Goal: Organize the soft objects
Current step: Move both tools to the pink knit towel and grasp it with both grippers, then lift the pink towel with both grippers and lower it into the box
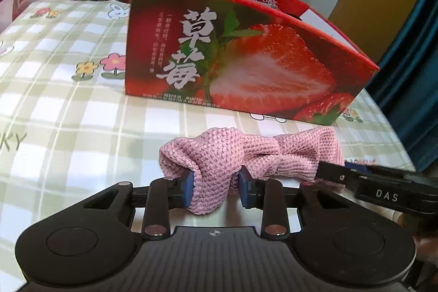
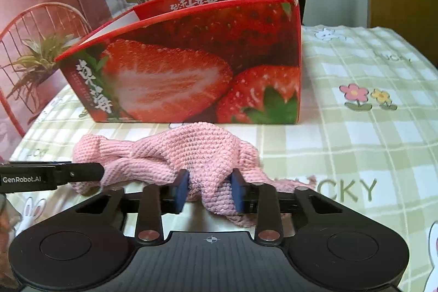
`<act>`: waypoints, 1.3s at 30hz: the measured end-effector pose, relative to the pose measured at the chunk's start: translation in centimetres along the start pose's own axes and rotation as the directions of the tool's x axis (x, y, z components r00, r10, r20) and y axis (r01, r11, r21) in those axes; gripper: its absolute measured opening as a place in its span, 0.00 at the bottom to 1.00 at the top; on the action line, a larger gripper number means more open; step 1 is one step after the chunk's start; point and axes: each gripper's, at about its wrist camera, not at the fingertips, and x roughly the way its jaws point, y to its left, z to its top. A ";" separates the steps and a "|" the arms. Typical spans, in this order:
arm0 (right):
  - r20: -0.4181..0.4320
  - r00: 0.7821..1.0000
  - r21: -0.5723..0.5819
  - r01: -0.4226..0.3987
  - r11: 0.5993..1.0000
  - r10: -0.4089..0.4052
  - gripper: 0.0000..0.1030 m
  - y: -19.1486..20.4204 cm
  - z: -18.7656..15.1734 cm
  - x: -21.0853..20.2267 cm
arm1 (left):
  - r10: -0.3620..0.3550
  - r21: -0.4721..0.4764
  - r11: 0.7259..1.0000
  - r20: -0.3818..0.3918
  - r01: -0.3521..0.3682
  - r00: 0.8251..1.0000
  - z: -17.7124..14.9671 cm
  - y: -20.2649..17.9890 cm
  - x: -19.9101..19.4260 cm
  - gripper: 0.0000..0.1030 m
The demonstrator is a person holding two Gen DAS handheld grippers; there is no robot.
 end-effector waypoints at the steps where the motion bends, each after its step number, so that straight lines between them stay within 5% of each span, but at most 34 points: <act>1: -0.004 1.000 0.003 -0.012 1.000 0.012 0.24 -0.1 -0.2 -0.2 | -0.003 -0.003 1.000 0.000 0.003 1.000 -0.2 0.1 -0.2 0.32; 7: 0.011 0.999 0.020 -0.047 0.999 0.047 0.22 0.0 -0.8 -1.8 | 0.017 0.024 1.000 0.008 -0.017 1.000 -0.9 -0.6 -1.5 0.31; 12: 0.099 0.992 -0.019 -0.071 0.997 0.073 0.21 1.0 0.4 -4.4 | 0.009 0.014 1.000 0.097 -0.011 0.995 0.1 -1.0 -4.5 0.31; 25: 0.291 0.952 -0.108 -0.070 0.992 0.099 0.22 2.4 10.7 -9.5 | -0.023 0.153 0.988 0.294 -0.023 0.955 10.6 -4.7 -10.3 0.32; 35: 0.155 0.988 -0.093 0.021 0.995 -0.006 0.22 1.7 17.4 -0.9 | 0.065 0.163 0.983 0.132 -0.086 0.989 17.0 -4.4 -2.1 0.32; 39: 0.073 0.996 -0.103 0.059 0.993 -0.051 0.21 1.7 18.1 2.8 | 0.051 0.140 0.989 -0.003 -0.050 0.999 17.4 -3.6 1.5 0.31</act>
